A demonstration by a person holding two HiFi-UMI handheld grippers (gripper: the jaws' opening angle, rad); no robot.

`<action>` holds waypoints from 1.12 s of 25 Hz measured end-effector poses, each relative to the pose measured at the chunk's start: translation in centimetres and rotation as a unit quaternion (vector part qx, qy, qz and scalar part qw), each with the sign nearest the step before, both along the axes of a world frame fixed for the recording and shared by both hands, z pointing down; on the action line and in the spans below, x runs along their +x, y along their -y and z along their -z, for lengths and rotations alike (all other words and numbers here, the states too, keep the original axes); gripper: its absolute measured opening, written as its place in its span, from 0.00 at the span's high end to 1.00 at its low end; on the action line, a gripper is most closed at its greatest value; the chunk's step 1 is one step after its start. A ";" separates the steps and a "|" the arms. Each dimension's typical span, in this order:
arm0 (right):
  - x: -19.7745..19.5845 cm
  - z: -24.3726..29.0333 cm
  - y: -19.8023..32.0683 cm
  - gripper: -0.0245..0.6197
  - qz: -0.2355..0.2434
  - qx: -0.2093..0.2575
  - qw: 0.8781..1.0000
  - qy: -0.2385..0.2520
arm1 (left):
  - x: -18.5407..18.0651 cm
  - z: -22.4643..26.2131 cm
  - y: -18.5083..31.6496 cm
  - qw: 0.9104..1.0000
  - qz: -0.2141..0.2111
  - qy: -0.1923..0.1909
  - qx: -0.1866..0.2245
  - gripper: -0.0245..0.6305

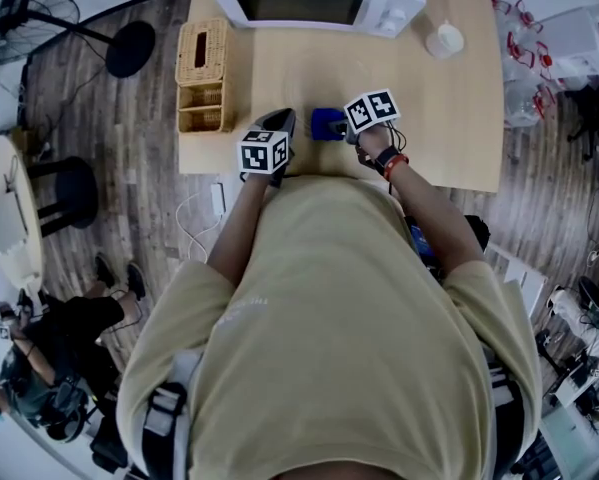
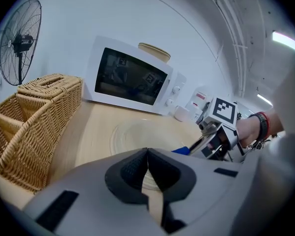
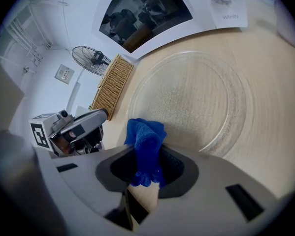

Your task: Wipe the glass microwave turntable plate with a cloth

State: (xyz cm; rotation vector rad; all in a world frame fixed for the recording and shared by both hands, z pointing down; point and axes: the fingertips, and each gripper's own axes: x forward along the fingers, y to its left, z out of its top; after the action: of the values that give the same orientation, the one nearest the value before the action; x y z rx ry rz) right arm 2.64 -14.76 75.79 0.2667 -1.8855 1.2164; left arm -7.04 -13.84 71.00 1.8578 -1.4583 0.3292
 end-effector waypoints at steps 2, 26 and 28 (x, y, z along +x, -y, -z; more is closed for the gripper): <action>0.5 0.0 0.2 0.79 -0.003 -0.001 1.000 0.000 | 0.2 -0.1 0.1 1.000 -0.002 0.000 -0.002 0.93; 4.5 2.2 3.8 0.80 -0.028 0.042 0.998 0.024 | 0.8 0.1 2.6 1.000 -0.025 -0.007 0.001 0.93; 4.2 4.1 5.1 0.80 -0.051 0.073 0.995 0.050 | 0.4 0.8 3.3 1.000 -0.020 -0.007 0.010 0.93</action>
State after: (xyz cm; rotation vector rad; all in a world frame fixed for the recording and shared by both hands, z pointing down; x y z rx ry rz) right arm 6.88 -19.82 71.70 0.3916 -2.0732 1.1809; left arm -6.62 -17.14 70.15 1.9028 -1.4216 0.3215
